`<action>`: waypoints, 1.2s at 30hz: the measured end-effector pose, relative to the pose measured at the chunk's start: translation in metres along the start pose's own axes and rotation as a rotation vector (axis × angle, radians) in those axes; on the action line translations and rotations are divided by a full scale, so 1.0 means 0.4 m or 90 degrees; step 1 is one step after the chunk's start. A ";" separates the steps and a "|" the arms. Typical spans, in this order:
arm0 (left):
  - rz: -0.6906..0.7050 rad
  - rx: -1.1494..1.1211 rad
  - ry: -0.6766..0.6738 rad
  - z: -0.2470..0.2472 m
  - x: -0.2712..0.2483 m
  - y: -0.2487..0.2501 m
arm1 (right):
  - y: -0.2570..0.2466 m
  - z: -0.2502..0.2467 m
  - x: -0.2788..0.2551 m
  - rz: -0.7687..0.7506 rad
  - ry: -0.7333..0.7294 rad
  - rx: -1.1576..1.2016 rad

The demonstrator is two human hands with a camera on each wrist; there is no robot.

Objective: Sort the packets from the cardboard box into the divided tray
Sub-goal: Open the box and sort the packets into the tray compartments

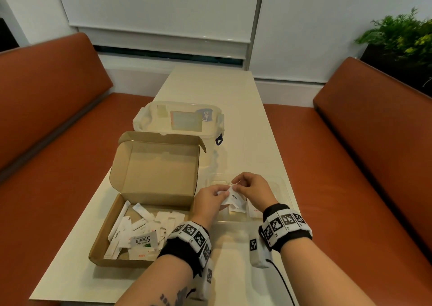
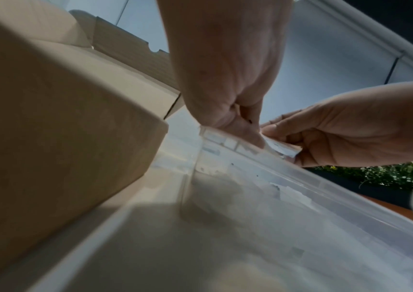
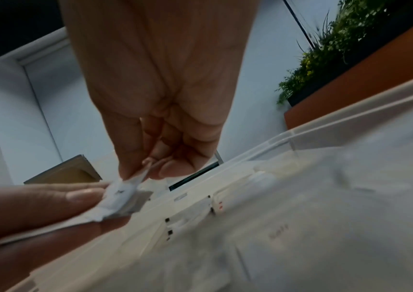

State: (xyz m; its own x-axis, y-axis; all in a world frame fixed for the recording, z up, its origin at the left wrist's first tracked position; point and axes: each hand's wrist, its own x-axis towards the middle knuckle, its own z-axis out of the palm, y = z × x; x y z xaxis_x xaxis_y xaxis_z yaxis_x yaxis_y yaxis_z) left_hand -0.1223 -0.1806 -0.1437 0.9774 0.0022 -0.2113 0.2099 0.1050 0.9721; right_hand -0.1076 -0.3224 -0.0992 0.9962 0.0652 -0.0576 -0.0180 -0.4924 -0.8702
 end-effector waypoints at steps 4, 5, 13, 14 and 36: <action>0.010 -0.018 0.038 -0.004 0.003 -0.001 | 0.014 0.017 -0.012 0.036 0.006 0.051; 0.010 -0.022 0.042 -0.005 0.003 -0.002 | 0.019 0.018 -0.014 0.041 0.002 0.057; 0.014 -0.012 0.114 -0.013 0.004 -0.010 | 0.052 -0.014 -0.010 0.063 0.094 -0.067; 0.011 -0.014 0.115 -0.013 0.004 -0.009 | 0.057 -0.016 -0.010 0.077 0.083 -0.109; -0.006 -0.021 0.119 -0.008 -0.002 -0.001 | 0.086 0.047 -0.010 0.015 -0.025 -0.409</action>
State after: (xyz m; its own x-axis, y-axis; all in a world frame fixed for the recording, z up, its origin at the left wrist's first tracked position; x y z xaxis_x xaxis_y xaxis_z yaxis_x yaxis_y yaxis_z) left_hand -0.1234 -0.1775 -0.1441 0.9532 0.1857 -0.2384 0.2150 0.1379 0.9668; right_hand -0.1139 -0.3231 -0.1380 0.9920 0.0741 -0.1021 0.0269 -0.9152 -0.4022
